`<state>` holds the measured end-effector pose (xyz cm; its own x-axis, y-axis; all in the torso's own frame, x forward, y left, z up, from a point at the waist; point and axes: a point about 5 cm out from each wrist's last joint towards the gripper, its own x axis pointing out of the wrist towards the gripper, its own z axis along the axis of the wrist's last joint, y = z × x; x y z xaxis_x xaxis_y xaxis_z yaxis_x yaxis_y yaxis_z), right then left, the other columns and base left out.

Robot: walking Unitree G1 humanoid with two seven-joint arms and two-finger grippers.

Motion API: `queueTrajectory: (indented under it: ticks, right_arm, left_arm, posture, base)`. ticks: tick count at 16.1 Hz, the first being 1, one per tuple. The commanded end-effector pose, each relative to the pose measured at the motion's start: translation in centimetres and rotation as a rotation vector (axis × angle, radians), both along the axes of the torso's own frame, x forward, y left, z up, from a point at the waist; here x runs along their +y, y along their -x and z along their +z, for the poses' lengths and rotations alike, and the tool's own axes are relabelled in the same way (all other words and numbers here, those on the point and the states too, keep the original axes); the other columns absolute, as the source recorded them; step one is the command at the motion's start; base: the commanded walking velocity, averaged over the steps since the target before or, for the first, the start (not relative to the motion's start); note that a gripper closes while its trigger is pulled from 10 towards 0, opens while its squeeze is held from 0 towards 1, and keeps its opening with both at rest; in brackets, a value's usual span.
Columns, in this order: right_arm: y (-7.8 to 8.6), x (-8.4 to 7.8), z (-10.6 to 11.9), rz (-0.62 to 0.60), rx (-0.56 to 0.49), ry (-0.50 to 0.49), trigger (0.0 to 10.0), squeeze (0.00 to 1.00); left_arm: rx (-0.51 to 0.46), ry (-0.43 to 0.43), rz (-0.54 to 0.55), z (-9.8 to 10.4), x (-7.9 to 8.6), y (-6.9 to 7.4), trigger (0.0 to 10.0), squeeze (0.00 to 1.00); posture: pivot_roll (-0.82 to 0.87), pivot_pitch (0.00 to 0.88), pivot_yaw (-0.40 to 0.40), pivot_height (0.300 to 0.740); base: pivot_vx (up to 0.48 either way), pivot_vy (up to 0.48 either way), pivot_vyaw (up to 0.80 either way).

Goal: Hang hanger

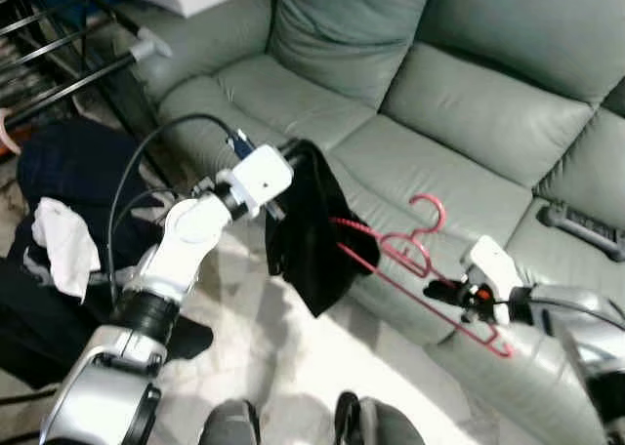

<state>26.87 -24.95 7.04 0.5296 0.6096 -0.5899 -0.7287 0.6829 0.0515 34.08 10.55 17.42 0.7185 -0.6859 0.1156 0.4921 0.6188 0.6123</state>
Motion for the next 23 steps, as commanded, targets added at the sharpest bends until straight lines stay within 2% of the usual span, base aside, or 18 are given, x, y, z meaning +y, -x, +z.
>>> queueTrajectory:
  ticks: [1,5,6,7,8,9,10,11,12,15,16,19,21,22,23]
  right_arm:
    - [-0.2,0.5,-0.8,-0.027,0.024,-0.013,10.0,0.0]
    - [-0.6,0.6,-2.2,-0.132,0.055,0.004,10.0,0.0]
    - [-1.1,0.2,-2.8,-0.247,0.059,0.005,10.0,0.0]
    - [-1.3,0.0,-3.0,-0.304,0.057,0.007,10.0,0.0]
    - [-2.6,-0.9,-2.6,-0.521,0.001,-0.028,10.0,0.0]
    - [-2.6,-0.9,-2.6,-0.521,0.001,-0.028,10.0,0.0]
    - [-4.7,-2.1,-0.3,-0.775,-0.142,-0.138,10.0,0.0]
    - [-5.5,-2.5,0.8,-0.87,-0.193,-0.202,10.0,0.0]
    - [-7.3,-2.9,4.0,-0.998,-0.299,-0.364,10.0,0.0]
    - [-9.1,-2.8,7.6,-1.082,-0.4,-0.562,10.0,0.0]
    - [-10.1,-2.3,10.1,-1.107,-0.466,-0.688,10.0,0.0]
    - [-11.1,-2.1,12.9,-1.143,-0.54,-0.816,10.0,0.0]
    - [-12.0,-2.5,15.7,-1.231,-0.552,-1.041,10.0,0.0]
    - [-12.6,-0.9,16.9,-1.09,-0.594,-0.993,10.0,0.0]
    - [-12.8,0.3,17.4,-0.984,-0.634,-0.898,10.0,0.0]
  left_arm:
    - [-0.015,0.038,-0.026,1.0,-0.6,0.3,10.0,0.0]
    - [-0.008,0.103,-0.023,1.9,-0.9,0.3,10.0,0.0]
    - [-0.01,0.135,-0.026,2.7,-1.0,0.3,10.0,0.0]
    - [-0.012,0.144,-0.03,2.9,-1.1,0.3,10.0,0.0]
    - [0.006,0.174,-0.052,3.6,-1.3,0.5,10.0,0.0]
    - [0.006,0.174,-0.052,3.6,-1.3,0.5,10.0,0.0]
    - [0.044,0.178,-0.077,3.3,-1.3,0.9,10.0,0.0]
    - [0.065,0.177,-0.081,2.9,-1.2,1.1,10.0,0.0]
    - [0.15,0.151,-0.134,1.2,-1.7,2.0,10.0,0.0]
    - [0.267,0.088,-0.231,-1.4,-2.9,3.7,10.0,0.0]
    - [0.336,0.051,-0.297,-3.0,-3.8,5.0,10.0,0.0]
    - [0.455,0.067,-0.382,-4.1,-4.5,6.5,10.0,0.0]
    - [0.641,-0.002,-0.489,-6.3,-4.5,8.9,10.0,0.0]
    - [0.645,-0.029,-0.455,-7.0,-4.1,8.8,10.0,0.0]
    - [0.642,-0.045,-0.438,-7.3,-3.8,8.6,10.0,0.0]
  posture:
    - [-0.07,0.111,0.001,0.74]
    - [-0.08,0.116,-0.006,0.74]
    - [-0.08,0.117,-0.008,0.74]
    - [-0.08,0.117,-0.008,0.74]
    - [-0.08,0.118,-0.007,0.74]
    - [-0.08,0.118,-0.007,0.74]
    - [-0.08,0.118,-0.007,0.74]
    - [-0.08,0.119,-0.003,0.74]
    - [-0.08,0.118,-0.003,0.74]
    - [-0.08,0.117,-0.006,0.74]
    - [-0.08,0.117,-0.006,0.74]
    - [-0.08,0.114,-0.01,0.74]
    - [-0.09,0.105,-0.014,0.74]
    - [-0.09,0.104,-0.021,0.74]
    - [-0.08,0.102,-0.024,0.74]
  base:
    - [0.0,0.0,0.0]
    - [0.0,0.0,0.0]
    - [0.0,0.0,0.0]
    - [0.0,0.0,0.0]
    - [0.0,0.0,0.0]
    - [0.0,0.0,0.0]
    - [0.0,0.0,0.0]
    - [0.0,0.0,0.0]
    - [0.0,0.0,0.0]
    - [0.0,0.0,0.0]
    - [0.0,0.0,0.0]
    - [0.0,0.0,0.0]
    - [0.0,0.0,0.0]
    - [0.0,0.0,0.0]
    - [0.0,0.0,0.0]
